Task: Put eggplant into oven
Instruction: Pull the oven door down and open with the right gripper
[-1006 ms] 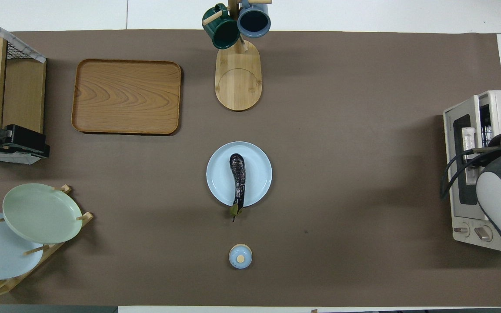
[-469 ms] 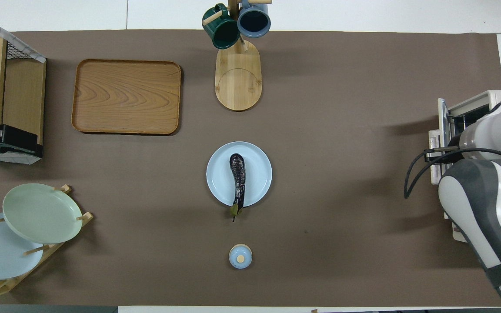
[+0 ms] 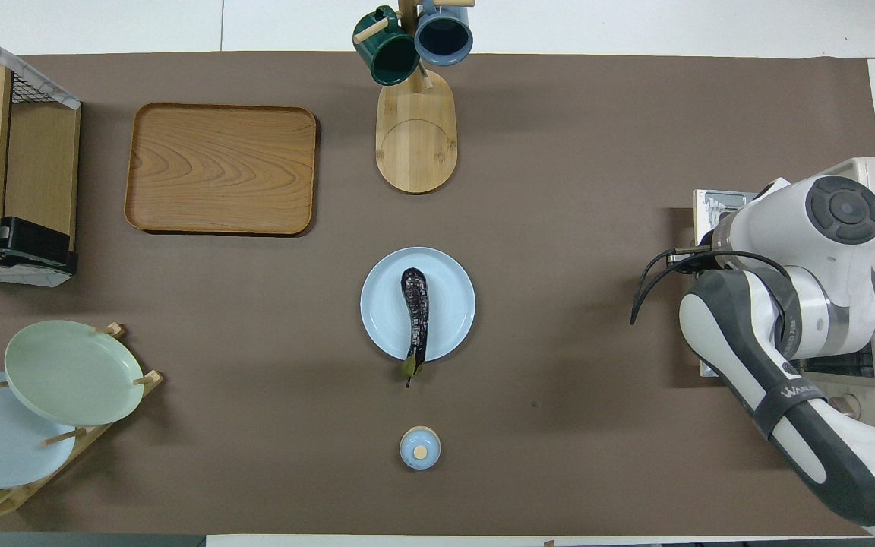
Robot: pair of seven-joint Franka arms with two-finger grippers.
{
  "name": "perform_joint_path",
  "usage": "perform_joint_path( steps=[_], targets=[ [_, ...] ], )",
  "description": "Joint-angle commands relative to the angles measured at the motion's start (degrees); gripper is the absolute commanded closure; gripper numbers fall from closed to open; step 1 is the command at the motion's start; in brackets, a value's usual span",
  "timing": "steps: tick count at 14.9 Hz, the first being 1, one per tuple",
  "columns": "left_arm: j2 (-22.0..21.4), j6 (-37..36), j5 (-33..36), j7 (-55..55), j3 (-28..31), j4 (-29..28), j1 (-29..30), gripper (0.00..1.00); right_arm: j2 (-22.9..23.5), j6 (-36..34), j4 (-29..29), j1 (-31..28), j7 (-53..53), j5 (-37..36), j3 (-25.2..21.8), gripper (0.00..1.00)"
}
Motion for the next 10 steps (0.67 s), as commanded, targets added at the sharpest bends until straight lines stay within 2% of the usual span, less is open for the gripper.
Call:
perform_joint_path(
  steps=[1,3,7,9,10],
  targets=[
    [0.3,-0.5,-0.1,0.3,0.0,0.9,0.1,0.00,1.2,0.9,1.7,-0.6,0.1,0.2,-1.5,1.00],
    [0.2,-0.4,-0.1,0.2,0.0,0.7,0.0,0.00,1.1,-0.3,2.0,1.6,1.7,4.0,-1.5,1.00],
    [0.0,-0.4,-0.1,0.5,0.0,0.4,0.1,0.00,0.6,-2.2,3.0,7.7,7.2,4.9,-1.5,1.00],
    [-0.3,-1.2,-0.1,0.5,0.4,-0.1,0.4,0.00,0.9,-9.1,9.3,11.6,11.2,4.8,-1.4,1.00],
    [-0.4,-0.9,-0.1,0.5,0.4,-0.5,0.4,0.00,1.2,-13.3,13.7,15.6,15.3,4.8,-1.4,0.97]
  ],
)
